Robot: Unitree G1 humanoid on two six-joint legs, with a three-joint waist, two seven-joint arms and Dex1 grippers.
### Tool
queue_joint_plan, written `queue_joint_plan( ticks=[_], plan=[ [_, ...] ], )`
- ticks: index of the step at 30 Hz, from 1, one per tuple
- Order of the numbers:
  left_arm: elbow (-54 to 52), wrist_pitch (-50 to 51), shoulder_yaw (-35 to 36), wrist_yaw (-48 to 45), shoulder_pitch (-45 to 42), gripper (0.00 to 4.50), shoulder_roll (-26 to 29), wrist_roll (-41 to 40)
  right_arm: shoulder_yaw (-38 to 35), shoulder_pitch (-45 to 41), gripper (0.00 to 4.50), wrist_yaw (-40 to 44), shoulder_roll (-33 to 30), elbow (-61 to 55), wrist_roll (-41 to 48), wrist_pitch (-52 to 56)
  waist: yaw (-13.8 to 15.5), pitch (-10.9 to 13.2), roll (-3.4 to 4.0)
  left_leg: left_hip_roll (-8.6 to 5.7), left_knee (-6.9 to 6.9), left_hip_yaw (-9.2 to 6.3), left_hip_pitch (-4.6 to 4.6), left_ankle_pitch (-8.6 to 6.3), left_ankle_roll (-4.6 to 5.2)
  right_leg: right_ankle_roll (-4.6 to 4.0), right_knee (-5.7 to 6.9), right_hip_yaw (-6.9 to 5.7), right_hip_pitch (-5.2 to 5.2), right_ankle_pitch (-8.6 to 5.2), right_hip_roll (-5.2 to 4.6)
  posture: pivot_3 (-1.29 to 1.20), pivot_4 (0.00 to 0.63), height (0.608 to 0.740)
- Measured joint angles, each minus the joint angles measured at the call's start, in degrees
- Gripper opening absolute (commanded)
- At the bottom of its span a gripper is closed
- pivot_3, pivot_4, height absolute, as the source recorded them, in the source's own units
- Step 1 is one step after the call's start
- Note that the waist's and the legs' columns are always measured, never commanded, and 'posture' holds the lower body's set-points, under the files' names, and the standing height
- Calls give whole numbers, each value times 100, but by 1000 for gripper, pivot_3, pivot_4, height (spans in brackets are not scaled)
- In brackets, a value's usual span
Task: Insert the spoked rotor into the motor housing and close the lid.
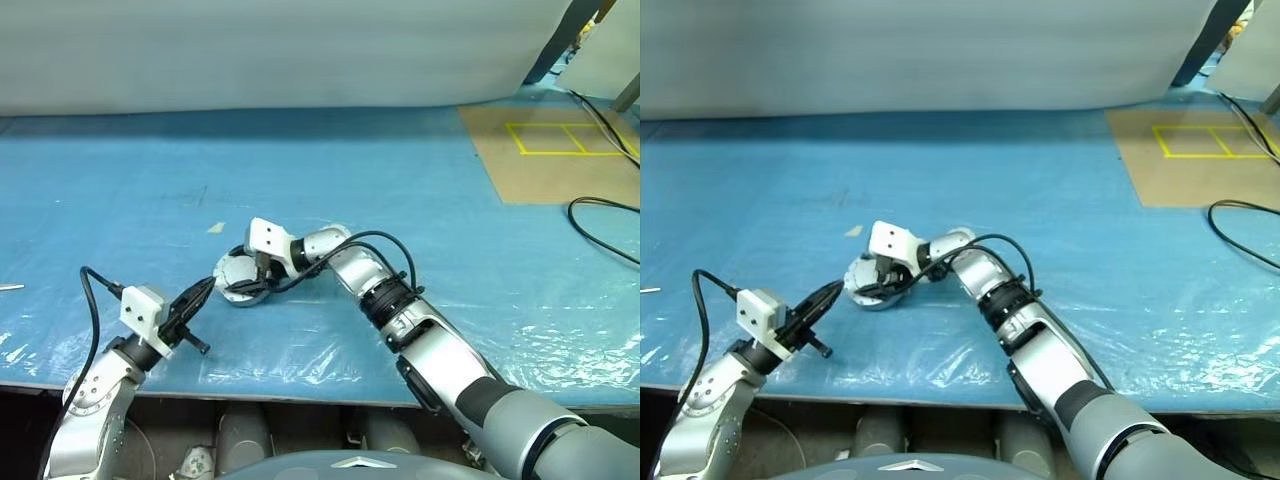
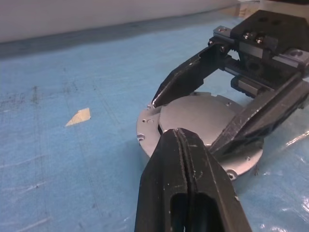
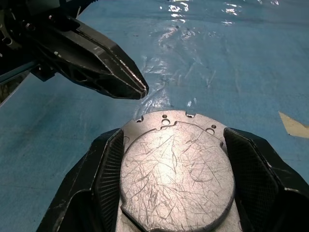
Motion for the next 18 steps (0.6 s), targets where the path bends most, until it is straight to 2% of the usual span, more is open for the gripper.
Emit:
queue_joint_plan(
  ticks=[18],
  plan=[
    [5, 326, -259, 322, -473, 0, -2, 106, -46, 25, 2933, -361, 55, 70, 10, 20, -5, 0, 2, 0, -2, 0, 4, 0, 0, 0, 7, 0, -1, 0, 0, 0, 150, 740]
  ],
)
